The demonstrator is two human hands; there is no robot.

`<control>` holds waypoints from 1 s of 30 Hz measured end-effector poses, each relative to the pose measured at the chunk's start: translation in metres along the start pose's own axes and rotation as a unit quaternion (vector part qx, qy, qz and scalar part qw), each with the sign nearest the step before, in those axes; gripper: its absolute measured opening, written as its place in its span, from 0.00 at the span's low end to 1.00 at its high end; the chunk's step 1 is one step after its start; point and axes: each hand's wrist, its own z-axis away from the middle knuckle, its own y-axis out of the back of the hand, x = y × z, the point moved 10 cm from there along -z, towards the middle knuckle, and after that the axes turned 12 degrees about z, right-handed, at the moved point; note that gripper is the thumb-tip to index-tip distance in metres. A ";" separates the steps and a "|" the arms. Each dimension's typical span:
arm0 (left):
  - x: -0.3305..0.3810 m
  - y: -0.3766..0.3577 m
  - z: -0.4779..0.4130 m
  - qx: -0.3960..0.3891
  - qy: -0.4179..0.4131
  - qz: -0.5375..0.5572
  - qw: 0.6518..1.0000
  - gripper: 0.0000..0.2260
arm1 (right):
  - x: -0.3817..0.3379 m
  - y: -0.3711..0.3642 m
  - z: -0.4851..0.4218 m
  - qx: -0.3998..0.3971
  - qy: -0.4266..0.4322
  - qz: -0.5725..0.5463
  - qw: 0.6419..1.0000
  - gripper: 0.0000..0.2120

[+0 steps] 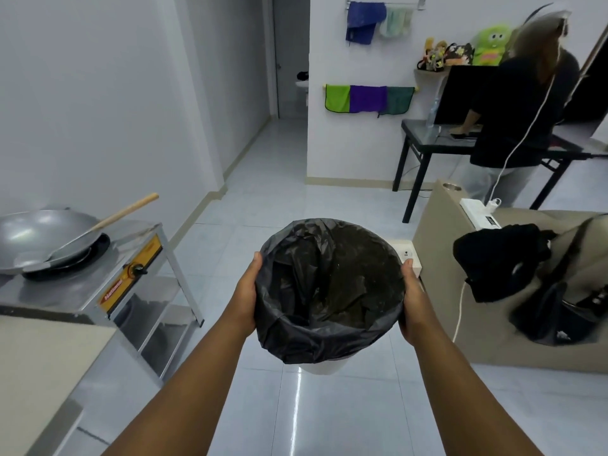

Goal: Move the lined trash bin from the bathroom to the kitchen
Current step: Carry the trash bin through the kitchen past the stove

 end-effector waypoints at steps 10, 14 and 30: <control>0.038 -0.028 -0.165 0.033 -0.039 0.003 0.999 0.27 | -0.049 0.010 -0.177 -0.020 -0.008 0.007 1.000 0.17; 0.058 -0.027 -0.242 0.023 -0.042 0.003 0.999 0.29 | -0.058 -0.003 -0.258 -0.028 -0.011 0.009 1.000 0.24; 0.170 -0.021 -0.545 0.010 -0.026 0.019 0.999 0.25 | -0.133 -0.076 -0.558 -0.036 -0.010 0.002 0.999 0.33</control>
